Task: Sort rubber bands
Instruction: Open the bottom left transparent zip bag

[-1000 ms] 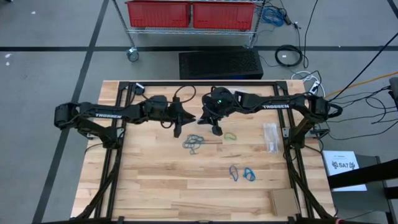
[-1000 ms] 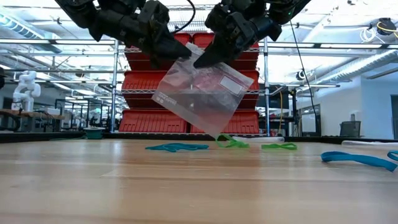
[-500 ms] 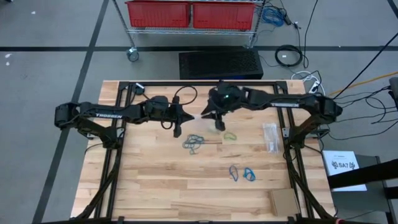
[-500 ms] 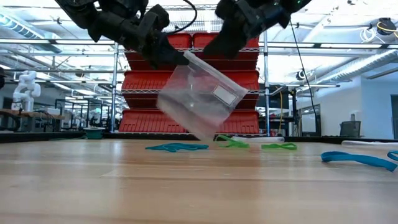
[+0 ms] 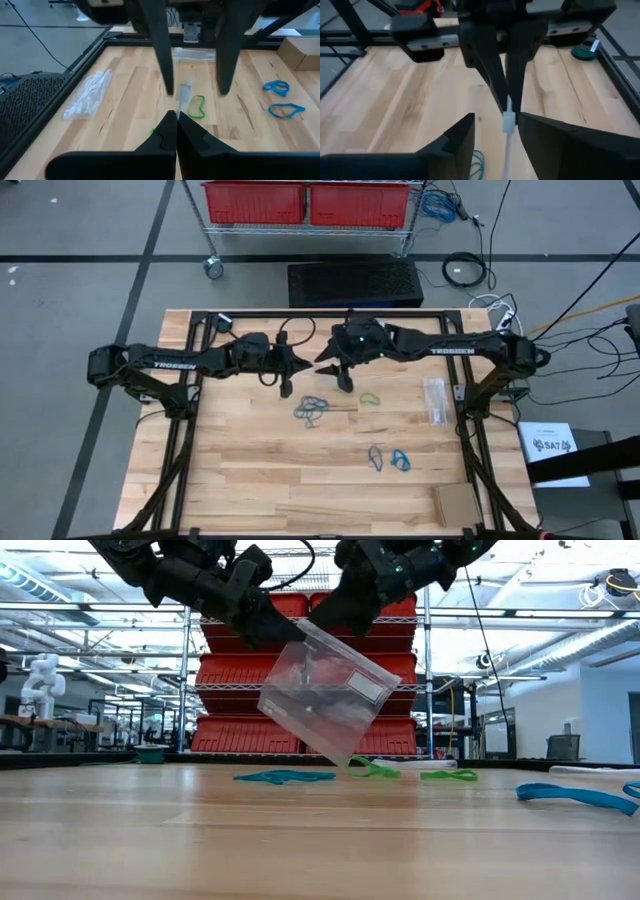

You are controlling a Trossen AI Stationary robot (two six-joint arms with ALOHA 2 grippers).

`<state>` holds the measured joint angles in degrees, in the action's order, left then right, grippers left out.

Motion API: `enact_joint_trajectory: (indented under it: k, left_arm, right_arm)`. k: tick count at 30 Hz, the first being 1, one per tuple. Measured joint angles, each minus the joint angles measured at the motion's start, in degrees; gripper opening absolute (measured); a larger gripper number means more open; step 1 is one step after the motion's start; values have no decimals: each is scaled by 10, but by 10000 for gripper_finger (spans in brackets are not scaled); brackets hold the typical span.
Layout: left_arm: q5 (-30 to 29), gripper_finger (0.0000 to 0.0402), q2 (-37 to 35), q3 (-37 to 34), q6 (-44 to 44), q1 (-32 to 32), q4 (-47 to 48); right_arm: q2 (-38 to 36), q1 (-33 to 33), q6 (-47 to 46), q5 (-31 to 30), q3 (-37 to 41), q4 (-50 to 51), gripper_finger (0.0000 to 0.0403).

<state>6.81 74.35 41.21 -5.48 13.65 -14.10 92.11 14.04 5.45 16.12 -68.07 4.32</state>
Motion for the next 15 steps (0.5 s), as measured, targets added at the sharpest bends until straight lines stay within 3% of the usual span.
enact_joint_trajectory:
  k: [5, 11, 15]
  left_arm:
    - [-3, 1, 0, 0, 1, 0, -2]
    - [-8, 0, 0, 0, 2, 0, -4]
    - [-11, 0, 0, 0, 5, 5, -5]
  right_arm:
    - [13, 1, 1, 1, 0, -22, 103]
    - [13, 0, 2, -13, 0, -22, 18]
    - [13, 0, 2, -16, 0, -14, 17]
